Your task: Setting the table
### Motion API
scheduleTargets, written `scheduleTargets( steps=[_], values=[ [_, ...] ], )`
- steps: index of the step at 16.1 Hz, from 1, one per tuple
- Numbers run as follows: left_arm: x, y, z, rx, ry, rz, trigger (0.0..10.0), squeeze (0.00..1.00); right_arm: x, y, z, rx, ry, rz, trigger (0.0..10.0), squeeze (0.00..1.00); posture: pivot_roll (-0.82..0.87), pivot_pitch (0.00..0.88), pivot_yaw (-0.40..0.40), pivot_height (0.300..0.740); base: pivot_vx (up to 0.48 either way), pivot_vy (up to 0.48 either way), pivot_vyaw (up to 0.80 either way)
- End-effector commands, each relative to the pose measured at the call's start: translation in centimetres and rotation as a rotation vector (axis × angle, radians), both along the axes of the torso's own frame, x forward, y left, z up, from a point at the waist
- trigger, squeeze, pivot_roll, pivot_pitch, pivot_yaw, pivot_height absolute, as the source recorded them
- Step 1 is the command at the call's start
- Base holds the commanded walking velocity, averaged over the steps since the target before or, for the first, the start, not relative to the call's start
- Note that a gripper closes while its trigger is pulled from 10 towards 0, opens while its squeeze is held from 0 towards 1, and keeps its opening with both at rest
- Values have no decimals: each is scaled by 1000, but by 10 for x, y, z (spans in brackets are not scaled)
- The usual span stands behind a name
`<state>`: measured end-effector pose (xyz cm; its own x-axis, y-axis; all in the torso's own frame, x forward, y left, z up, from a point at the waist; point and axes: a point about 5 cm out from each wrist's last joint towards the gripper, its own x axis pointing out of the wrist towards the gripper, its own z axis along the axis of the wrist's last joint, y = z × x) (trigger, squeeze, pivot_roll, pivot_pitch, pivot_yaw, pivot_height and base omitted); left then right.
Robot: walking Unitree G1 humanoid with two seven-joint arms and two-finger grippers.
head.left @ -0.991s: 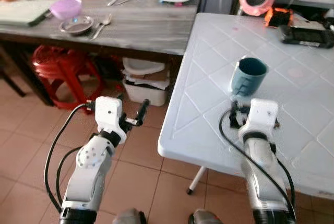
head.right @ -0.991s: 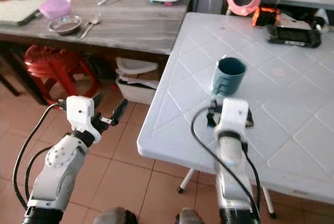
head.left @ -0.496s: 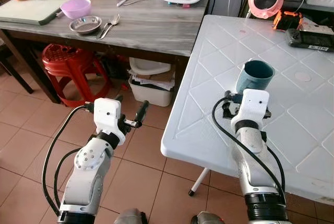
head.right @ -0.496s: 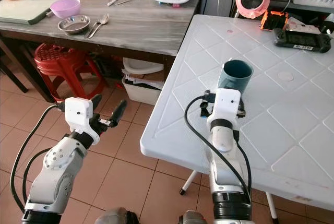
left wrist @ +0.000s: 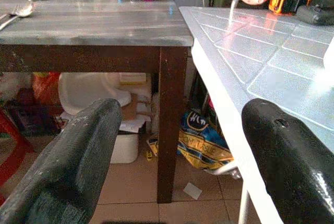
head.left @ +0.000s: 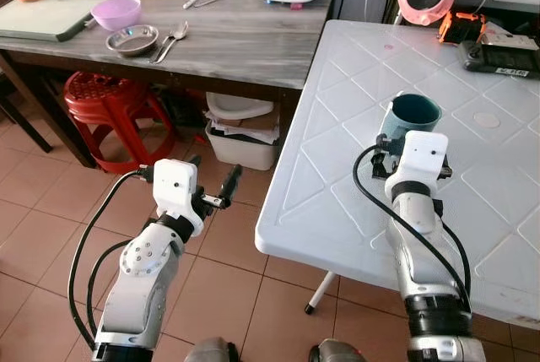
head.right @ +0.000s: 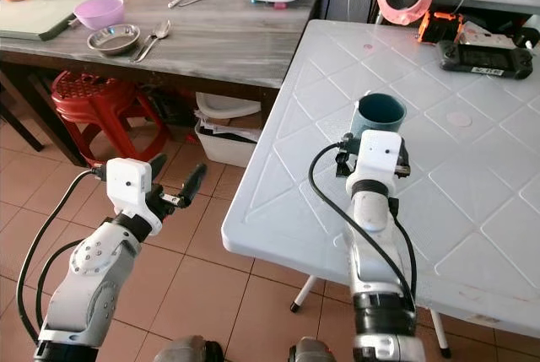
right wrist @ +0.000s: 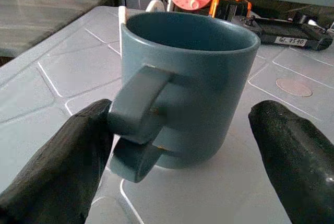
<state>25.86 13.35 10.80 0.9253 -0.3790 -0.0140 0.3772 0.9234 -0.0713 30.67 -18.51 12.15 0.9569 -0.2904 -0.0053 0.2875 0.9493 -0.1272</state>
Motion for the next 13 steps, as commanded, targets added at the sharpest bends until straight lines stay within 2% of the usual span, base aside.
scheduleTargets(
  steps=[1, 6, 7, 13],
  values=[
    [-1, 2, 3, 10, -7, -3, 10000, 0, 3, 0, 4, 0, -19, -2, 10000, 0, 27, 66, 78, 740, 0, 0, 0],
    [-1, 2, 3, 15, -5, -5, 10000, 0, -6, -16, 2, -47, -15, -83, 10000, 0, 23, 65, 79, 740, 0, 0, 0],
    [-1, 2, 3, 15, -5, -7, 10000, 0, -7, -18, 2, -57, -16, -92, 0, 0, 20, 64, 80, 740, 0, 0, 0],
    [1, 2, 3, 17, -5, 2, 10000, 0, -1, -18, 3, -63, -21, -80, 0, 0, 24, 60, 72, 740, 0, 0, 0]
  ],
)
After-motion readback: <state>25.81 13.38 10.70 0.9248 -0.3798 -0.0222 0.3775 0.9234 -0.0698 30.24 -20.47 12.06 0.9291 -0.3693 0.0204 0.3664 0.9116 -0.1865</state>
